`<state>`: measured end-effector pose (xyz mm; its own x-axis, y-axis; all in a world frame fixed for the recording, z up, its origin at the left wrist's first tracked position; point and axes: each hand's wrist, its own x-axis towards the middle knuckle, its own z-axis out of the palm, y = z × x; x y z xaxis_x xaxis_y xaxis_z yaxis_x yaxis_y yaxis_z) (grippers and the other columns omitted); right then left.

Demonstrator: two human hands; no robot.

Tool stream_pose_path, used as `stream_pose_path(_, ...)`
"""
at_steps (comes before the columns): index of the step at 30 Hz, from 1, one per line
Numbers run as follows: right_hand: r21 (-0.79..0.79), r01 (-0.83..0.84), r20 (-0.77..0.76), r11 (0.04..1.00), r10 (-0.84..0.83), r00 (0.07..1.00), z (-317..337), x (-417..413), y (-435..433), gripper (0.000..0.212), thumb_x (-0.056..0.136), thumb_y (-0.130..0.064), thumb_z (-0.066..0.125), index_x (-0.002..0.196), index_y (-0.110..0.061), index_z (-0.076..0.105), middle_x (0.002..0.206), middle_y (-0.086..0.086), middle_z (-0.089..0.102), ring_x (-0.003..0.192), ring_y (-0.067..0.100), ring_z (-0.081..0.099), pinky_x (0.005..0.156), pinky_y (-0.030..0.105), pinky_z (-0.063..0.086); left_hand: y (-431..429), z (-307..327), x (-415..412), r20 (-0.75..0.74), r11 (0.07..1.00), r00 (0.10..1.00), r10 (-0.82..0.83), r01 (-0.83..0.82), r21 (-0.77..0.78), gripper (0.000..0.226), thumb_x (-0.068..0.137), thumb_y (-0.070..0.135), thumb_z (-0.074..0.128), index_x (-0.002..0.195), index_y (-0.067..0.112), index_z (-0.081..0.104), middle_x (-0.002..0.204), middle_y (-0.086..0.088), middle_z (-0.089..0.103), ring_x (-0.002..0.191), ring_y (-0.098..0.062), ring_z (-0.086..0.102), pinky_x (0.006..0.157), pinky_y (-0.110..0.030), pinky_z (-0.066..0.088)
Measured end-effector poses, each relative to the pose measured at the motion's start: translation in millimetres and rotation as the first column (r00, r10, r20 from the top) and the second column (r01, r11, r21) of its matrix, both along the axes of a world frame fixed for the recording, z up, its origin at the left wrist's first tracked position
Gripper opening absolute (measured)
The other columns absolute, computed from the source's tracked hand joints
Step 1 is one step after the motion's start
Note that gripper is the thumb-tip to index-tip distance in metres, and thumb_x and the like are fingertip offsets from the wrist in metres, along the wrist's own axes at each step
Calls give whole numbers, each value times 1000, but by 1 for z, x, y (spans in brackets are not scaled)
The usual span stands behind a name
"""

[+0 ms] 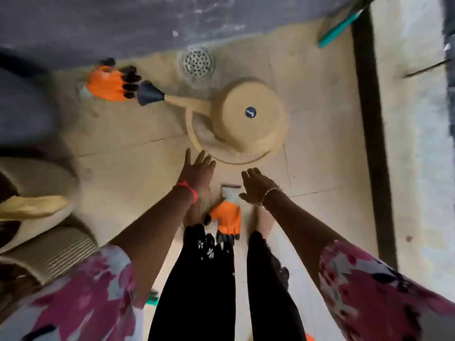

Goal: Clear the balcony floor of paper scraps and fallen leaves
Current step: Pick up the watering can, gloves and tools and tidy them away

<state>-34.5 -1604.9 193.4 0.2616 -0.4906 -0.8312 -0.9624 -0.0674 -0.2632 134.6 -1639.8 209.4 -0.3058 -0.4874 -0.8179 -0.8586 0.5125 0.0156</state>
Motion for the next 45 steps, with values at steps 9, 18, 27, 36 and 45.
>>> stream_pose_path(9,26,-86,-102,996,88,991,-148,24,-26,74,85,-42,58,140,-5,26,139,14,39,133,30,31,111,57,8,-31,-144,1,76,979,976,-204,204,8,55,93,15,45,145,11,27,147,-6,35,144,-24,19,112,-60,-3)
stream_pose_path(18,-258,-51,-67,965,35,997,-33,-22,-52,34,93,-21,45,123,-8,51,127,13,56,125,29,43,104,35,25,-59,-46,-7,-182,977,962,-204,189,-97,30,95,7,42,125,7,44,127,-9,54,120,-25,48,101,-33,31)
stream_pose_path(27,-503,114,-25,857,-147,989,292,-82,-87,36,95,-4,31,130,-2,40,128,17,47,116,34,49,88,44,43,-105,272,-81,-397,977,918,20,-101,-185,37,92,-1,41,127,4,49,127,-17,53,117,-34,53,90,-42,44)
stream_pose_path(36,-746,267,144,610,-243,959,580,-134,8,51,80,7,46,131,-1,46,131,20,50,121,32,47,97,31,31,-44,550,-109,-677,889,687,-265,-98,-448,26,90,10,57,114,4,61,112,-18,64,106,-33,59,83,-35,39)
stream_pose_path(45,-896,377,237,233,-468,851,669,-106,225,33,75,-2,45,105,-1,59,101,17,63,92,35,59,77,40,47,113,609,-117,-746,771,248,-619,6,-637,37,85,5,61,121,0,58,115,-20,63,104,-34,61,90,-30,35)
